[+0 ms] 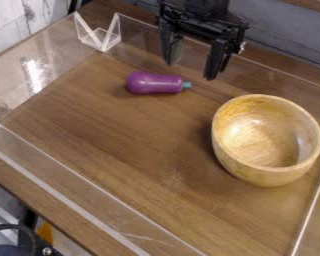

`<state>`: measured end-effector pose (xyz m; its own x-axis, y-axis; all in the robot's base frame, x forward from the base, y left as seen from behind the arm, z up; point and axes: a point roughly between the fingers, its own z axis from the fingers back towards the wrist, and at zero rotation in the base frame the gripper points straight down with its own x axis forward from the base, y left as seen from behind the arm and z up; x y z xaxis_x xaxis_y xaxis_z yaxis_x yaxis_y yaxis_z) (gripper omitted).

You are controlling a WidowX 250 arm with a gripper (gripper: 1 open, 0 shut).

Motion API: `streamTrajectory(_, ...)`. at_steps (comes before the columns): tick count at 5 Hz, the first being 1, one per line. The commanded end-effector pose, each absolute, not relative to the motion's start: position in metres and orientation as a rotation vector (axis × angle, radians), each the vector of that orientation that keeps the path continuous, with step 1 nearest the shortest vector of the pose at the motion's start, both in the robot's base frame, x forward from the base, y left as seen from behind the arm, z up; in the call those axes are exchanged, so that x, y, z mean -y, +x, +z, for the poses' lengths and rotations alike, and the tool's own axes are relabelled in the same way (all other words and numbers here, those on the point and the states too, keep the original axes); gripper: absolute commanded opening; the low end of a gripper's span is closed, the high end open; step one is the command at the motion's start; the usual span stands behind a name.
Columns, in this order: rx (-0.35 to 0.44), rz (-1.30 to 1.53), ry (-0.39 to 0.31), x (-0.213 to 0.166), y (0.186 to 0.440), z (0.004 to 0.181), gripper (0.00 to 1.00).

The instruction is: Put the purple eggplant in the brown bowl

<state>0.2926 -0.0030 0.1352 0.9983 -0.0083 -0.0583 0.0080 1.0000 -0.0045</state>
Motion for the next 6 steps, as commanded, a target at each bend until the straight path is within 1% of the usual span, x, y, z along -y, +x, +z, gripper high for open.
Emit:
streamTrajectory(1, -0.077, -0.02, -0.004, 0.003, 0.291, 0.129, 1.0)
streamTrajectory(2, -0.096, -0.199, 0.007, -0.01, 0.294, 0.124, 1.0)
streamTrajectory(4, -0.128, -0.367, 0.016, -0.02, 0.294, 0.114, 1.0)
streamTrajectory(6, -0.15, -0.567, 0.027, -0.031, 0.294, 0.107, 1.0)
